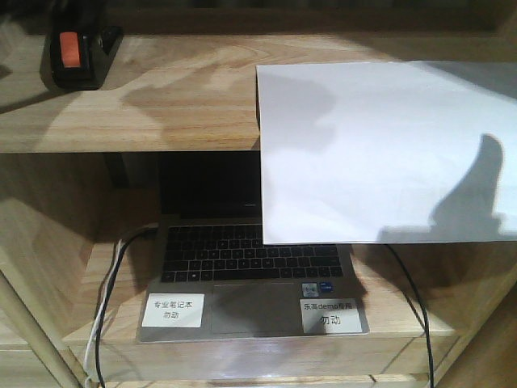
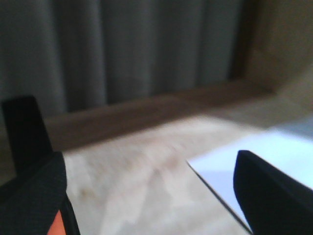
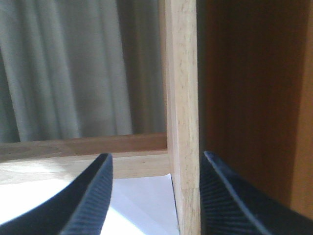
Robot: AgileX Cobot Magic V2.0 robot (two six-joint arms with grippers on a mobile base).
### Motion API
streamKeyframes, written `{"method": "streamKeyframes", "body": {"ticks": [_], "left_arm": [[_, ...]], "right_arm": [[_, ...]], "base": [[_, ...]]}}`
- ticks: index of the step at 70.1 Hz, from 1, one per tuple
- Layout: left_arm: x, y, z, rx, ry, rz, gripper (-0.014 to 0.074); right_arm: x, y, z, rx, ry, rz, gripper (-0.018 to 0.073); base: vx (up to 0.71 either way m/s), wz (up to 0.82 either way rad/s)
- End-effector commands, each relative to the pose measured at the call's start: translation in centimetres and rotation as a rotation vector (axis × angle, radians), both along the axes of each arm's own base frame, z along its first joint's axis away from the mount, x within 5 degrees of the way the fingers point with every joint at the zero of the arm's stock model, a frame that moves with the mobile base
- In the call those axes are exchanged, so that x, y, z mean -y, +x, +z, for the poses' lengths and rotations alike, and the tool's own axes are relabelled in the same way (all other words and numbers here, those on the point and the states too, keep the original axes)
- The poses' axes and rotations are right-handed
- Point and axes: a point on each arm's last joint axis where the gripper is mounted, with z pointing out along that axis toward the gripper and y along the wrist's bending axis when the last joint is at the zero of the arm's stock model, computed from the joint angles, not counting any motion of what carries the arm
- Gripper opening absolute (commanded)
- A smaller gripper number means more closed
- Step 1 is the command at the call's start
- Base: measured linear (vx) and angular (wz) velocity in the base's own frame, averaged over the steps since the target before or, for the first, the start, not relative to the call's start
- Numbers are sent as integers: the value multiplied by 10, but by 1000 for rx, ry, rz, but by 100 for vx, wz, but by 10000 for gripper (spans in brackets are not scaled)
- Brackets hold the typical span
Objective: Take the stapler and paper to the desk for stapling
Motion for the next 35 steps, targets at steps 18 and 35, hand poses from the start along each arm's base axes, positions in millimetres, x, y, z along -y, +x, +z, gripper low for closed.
{"method": "streamKeyframes", "body": {"ticks": [18, 35], "left_arm": [[2, 30, 26, -63, 7, 242, 639], [13, 51, 21, -123, 40, 333, 630]], "right_arm": [[1, -1, 14, 87, -20, -10, 377], [1, -1, 14, 87, -20, -10, 377]], "base": [[0, 0], [0, 0]]}}
